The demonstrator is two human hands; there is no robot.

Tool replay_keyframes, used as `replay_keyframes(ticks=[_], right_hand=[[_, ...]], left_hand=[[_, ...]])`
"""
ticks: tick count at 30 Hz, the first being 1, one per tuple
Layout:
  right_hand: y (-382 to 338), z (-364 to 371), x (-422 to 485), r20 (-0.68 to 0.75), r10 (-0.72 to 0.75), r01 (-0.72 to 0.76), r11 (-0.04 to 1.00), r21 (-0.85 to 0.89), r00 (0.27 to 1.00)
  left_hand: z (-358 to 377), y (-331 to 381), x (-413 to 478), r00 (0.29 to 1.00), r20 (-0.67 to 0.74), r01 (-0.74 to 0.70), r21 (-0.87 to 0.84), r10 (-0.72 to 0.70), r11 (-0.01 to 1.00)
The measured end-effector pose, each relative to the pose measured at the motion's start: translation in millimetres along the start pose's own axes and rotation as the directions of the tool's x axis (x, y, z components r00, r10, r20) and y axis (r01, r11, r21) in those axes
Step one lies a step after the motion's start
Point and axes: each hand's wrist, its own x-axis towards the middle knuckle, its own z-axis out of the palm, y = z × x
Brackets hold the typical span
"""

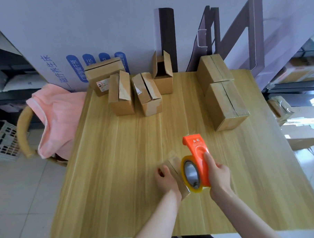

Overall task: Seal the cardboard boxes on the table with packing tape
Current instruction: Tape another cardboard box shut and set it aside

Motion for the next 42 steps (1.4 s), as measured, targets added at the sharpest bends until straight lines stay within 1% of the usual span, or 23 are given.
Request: replay_keyframes(ticks=[2, 3, 4, 5, 6, 7, 8, 9, 10, 11, 13, 17, 22, 24, 28, 30, 31, 33, 35, 36, 38, 40, 42], right_hand=[[0, 10, -6, 0.03, 0.026, -0.027, 0.999, 0.022, 0.999], [-1, 14, -8, 0.031, 0.03, -0.03, 0.999, 0.013, 0.999], [-2, 16, -9, 0.023, 0.032, -0.032, 0.999, 0.004, 0.999], [-4, 18, -8, 0.015, 0.032, -0.032, 0.999, -0.004, 0.999], [-6, 19, -8, 0.009, 0.033, -0.033, 0.999, -0.01, 0.999], [-8, 19, -7, 0.006, 0.034, -0.034, 0.999, -0.015, 0.999], [-9, 18, -6, 0.003, 0.032, -0.032, 0.999, -0.015, 0.999], [-9, 17, -6, 0.001, 0.031, -0.031, 0.999, -0.014, 1.0], [-9, 17, -6, -0.001, 0.03, -0.03, 0.999, -0.012, 1.0], [-8, 16, -6, -0.004, 0.031, -0.031, 0.999, -0.01, 1.0], [-5, 15, -8, -0.008, 0.031, -0.031, 1.0, 0.0, 0.999], [-2, 14, -10, -0.005, 0.02, -0.02, 1.0, 0.02, 1.0], [1, 11, -10, -0.01, 0.015, -0.015, 0.999, 0.038, 1.0], [1, 11, -10, -0.013, 0.022, -0.022, 0.998, 0.051, 1.0], [3, 10, -8, -0.017, 0.033, -0.032, 0.997, 0.077, 0.999], [4, 9, -7, -0.019, 0.039, -0.037, 0.995, 0.09, 0.999], [4, 9, -7, -0.018, 0.041, -0.04, 0.995, 0.095, 0.999], [5, 8, -6, -0.016, 0.044, -0.042, 0.994, 0.104, 0.999], [7, 9, -6, -0.022, 0.043, -0.04, 0.993, 0.108, 0.999], [7, 9, -5, -0.025, 0.043, -0.04, 0.993, 0.108, 0.999], [7, 10, -6, -0.021, 0.05, -0.047, 0.993, 0.11, 0.999], [6, 9, -5, -0.017, 0.064, -0.061, 0.99, 0.124, 0.998], [6, 6, -5, -0.016, 0.075, -0.072, 0.986, 0.151, 0.997]], left_hand=[[-6, 3, 2, 0.999, 0.022, 0.037, -0.063, -0.036, 0.997], [-10, 5, 4, 1.0, 0.023, 0.013, -0.052, -0.012, 0.999], [-16, 8, 6, 0.999, 0.015, -0.052, 0.005, 0.051, 0.999], [-22, 10, 8, 0.986, 0.014, -0.165, 0.108, 0.164, 0.98], [-28, 13, 10, 0.948, 0.041, -0.315, 0.236, 0.315, 0.919], [-34, 16, 11, 0.873, 0.103, -0.48, 0.353, 0.476, 0.803], [-38, 19, 12, 0.764, 0.197, -0.631, 0.426, 0.614, 0.648], [-40, 22, 13, 0.657, 0.296, -0.735, 0.458, 0.693, 0.501], [-41, 25, 14, 0.58, 0.374, -0.791, 0.471, 0.724, 0.39], [-42, 28, 14, 0.533, 0.436, -0.82, 0.479, 0.725, 0.314], [-42, 31, 15, 0.495, 0.536, -0.842, 0.491, 0.683, 0.224], [-40, 31, 17, 0.501, 0.651, -0.842, 0.519, 0.571, 0.146], [-31, 31, 20, 0.584, 0.655, -0.802, 0.557, 0.48, 0.217], [-27, 36, 24, 0.593, 0.675, -0.793, 0.584, 0.44, 0.172], [-17, 54, 28, 0.653, 0.66, -0.737, 0.666, 0.371, 0.114], [-11, 60, 28, 0.639, 0.692, -0.74, 0.672, 0.335, 0.025], [-8, 62, 28, 0.637, 0.709, -0.741, 0.671, 0.303, -0.014], [-4, 69, 28, 0.659, 0.716, -0.727, 0.685, 0.23, -0.048], [-1, 73, 30, 0.666, 0.732, -0.729, 0.679, 0.142, -0.081], [-1, 75, 31, 0.667, 0.738, -0.733, 0.675, 0.107, -0.081], [-2, 74, 33, 0.69, 0.718, -0.72, 0.694, 0.084, -0.018], [-5, 70, 34, 0.725, 0.674, -0.686, 0.725, 0.142, 0.061], [-10, 63, 32, 0.738, 0.632, -0.664, 0.741, 0.236, 0.094]])
